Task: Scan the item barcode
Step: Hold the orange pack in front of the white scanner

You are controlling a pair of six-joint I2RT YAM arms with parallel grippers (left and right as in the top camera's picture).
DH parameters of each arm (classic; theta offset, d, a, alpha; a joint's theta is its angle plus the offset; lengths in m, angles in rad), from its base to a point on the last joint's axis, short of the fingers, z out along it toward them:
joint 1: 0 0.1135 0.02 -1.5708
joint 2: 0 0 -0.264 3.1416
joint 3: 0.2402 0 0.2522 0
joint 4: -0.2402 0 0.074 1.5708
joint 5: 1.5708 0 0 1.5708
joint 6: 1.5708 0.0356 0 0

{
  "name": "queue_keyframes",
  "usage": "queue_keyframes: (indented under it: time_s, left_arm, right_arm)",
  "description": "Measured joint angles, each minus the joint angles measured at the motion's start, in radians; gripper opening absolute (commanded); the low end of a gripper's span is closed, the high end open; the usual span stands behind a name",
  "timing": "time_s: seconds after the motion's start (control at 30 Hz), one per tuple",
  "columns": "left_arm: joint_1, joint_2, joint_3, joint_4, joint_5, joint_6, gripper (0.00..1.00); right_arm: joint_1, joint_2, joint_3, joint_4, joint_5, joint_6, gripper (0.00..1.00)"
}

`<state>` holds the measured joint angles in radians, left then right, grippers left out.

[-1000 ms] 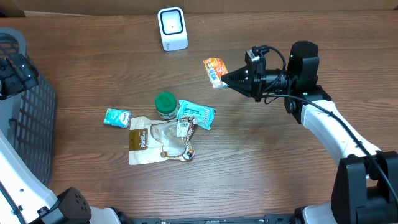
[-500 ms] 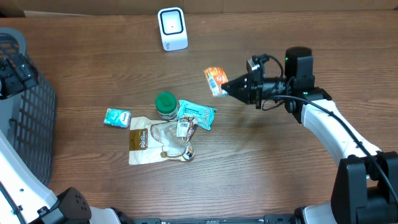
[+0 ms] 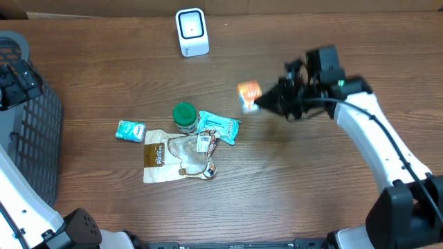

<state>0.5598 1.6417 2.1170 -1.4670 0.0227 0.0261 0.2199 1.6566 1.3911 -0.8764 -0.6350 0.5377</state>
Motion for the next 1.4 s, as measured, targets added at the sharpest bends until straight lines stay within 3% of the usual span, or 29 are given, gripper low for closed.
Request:
queue_keyframes:
  time_s: [0.17, 0.33, 0.63, 1.03, 1.4]
  left_arm:
    - [0.0, 0.0, 0.0, 0.0, 0.0, 0.0, 1.0]
    - [0.0, 0.0, 0.0, 0.0, 0.0, 0.0, 1.0]
    - [0.0, 0.0, 0.0, 0.0, 0.0, 0.0, 1.0]
    - [0.0, 0.0, 0.0, 0.0, 0.0, 0.0, 1.0]
    - [0.0, 0.0, 0.0, 0.0, 0.0, 0.0, 1.0]
  right_arm:
    - [0.101, 0.084, 0.389, -0.145, 0.289, -0.096, 0.04]
    - [0.195, 0.231, 0.656, -0.109, 0.586, -0.213, 0.04]
    - [0.312, 0.5, 0.687, 0.272, 0.972, -0.515, 0.04]
    - [0.364, 0.723, 0.686, 0.89, 1.061, -0.892, 0.04]
    - [0.364, 0.888, 0.686, 1.033, 1.018, -1.093, 0.04]
